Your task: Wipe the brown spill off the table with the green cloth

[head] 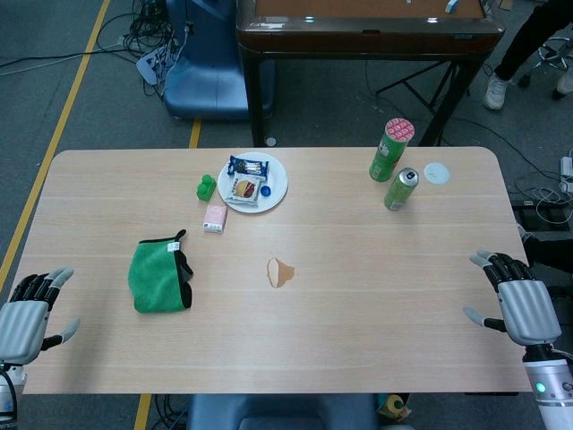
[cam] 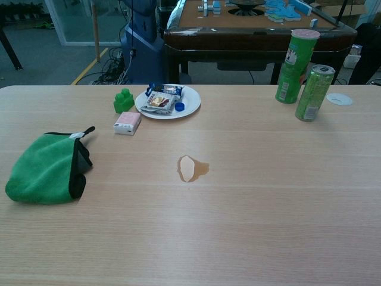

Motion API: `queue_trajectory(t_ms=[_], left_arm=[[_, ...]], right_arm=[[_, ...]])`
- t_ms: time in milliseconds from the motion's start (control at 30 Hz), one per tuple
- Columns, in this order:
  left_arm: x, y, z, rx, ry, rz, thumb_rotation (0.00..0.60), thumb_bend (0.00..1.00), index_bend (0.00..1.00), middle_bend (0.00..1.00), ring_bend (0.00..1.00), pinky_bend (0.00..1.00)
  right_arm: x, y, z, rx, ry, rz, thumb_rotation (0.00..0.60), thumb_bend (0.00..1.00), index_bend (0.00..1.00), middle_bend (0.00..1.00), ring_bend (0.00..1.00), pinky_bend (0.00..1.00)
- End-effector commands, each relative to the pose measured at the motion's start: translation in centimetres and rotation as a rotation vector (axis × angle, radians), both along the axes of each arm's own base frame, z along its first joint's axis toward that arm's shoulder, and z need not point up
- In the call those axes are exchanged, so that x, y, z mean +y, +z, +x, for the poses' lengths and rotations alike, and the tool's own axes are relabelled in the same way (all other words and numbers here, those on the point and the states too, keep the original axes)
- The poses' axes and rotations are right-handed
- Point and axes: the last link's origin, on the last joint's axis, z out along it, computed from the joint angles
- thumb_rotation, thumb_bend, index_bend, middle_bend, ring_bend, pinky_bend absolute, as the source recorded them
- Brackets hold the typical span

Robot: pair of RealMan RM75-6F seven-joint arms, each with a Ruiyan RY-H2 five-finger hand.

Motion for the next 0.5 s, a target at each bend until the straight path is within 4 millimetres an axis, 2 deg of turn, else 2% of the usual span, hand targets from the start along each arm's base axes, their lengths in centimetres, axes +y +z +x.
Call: queue_trajectory(t_ms=[33, 300, 500], left_arm=[[0.1, -0.1, 0.0, -0.001, -0.002, -0.007, 0.6, 0.21, 0.14, 0.15, 0.14, 0.1], [1.3, -0.4, 0.6, -0.018, -0.043, -0.032, 0.6, 0.21, 0.14, 0.15, 0.14, 0.1], [4.5, -1.3, 2.0, -0.032, -0.111, -0.125, 0.6, 0.21, 0.12, 0.14, 0.14, 0.1]], right_arm=[[0.0, 0.1, 0.0, 0.0, 0.001, -0.002, 0.6, 0.16, 0.22, 0.21, 0.17, 0.21], [0.2, 0.8, 0.2, 0.011, 0.006, -0.023, 0.6, 0.16, 0.22, 0.21, 0.17, 0.21], [0.0, 1.7, 0.8, 0.032, 0.023, -0.054, 0.6, 0.16, 0.22, 0.21, 0.17, 0.21]])
